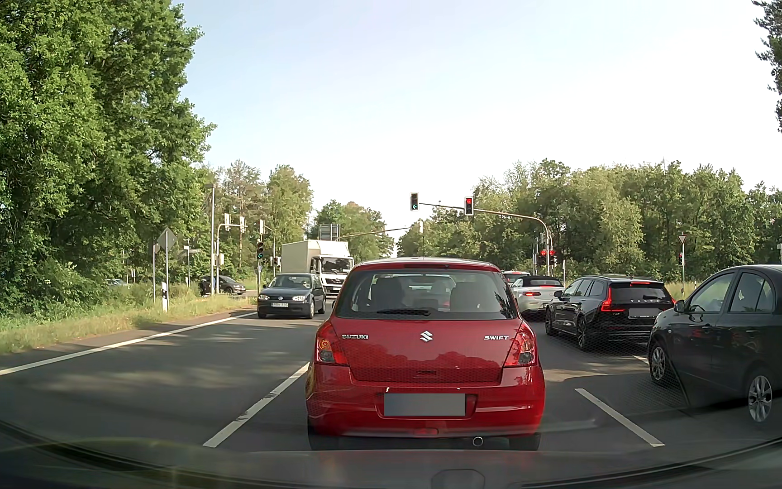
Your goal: Follow the waypoints while adhering to traffic rules and regulations
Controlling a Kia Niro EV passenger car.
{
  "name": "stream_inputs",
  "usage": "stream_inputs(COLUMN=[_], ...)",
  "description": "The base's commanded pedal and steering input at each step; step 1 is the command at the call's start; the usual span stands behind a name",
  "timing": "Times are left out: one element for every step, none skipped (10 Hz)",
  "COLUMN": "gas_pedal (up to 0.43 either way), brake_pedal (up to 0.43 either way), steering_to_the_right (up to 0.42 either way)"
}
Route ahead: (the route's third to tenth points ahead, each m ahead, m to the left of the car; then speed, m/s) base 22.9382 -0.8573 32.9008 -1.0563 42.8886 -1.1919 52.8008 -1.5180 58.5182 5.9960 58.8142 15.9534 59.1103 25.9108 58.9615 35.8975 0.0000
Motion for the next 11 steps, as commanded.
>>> stream_inputs(gas_pedal=[0.000, 0.000, 0.000, 0.000, 0.000, 0.000, 0.000, 0.000, 0.000, 0.000, 0.000], brake_pedal=[0.268, 0.268, 0.268, 0.268, 0.268, 0.268, 0.268, 0.268, 0.268, 0.268, 0.268], steering_to_the_right=[0.000, 0.000, 0.000, 0.000, 0.000, 0.000, 0.000, 0.000, 0.000, 0.000, 0.000])
